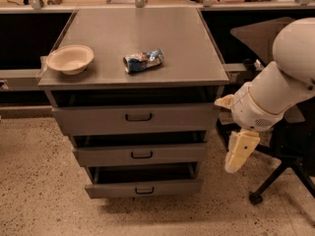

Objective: Open top drawer

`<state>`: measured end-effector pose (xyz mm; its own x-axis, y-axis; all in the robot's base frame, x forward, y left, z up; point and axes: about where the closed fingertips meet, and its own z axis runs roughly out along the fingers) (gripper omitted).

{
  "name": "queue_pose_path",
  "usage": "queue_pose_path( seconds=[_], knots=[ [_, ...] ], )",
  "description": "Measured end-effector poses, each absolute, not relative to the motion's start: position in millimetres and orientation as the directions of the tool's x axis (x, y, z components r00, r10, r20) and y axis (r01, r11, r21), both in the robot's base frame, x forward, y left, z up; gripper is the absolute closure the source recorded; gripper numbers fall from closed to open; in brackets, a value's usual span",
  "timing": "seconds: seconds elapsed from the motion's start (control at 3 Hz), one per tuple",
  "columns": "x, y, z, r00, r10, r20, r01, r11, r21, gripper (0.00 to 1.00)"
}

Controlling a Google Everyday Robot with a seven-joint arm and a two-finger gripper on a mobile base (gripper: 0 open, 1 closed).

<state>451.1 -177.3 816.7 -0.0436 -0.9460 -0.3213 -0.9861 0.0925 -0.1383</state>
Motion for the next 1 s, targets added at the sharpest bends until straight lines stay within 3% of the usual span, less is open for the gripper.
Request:
queue_pose_path(
  seconds=[0.67, 1.0],
  knots=[
    [442.6, -171.9, 828.9, -0.016, -0.953, -0.302, -0.985, 0.068, -0.161, 0.00],
    [482.1, -170.7, 773.7, 0.049, -0.976, -0.212, -0.979, -0.005, -0.204, 0.00]
  ],
)
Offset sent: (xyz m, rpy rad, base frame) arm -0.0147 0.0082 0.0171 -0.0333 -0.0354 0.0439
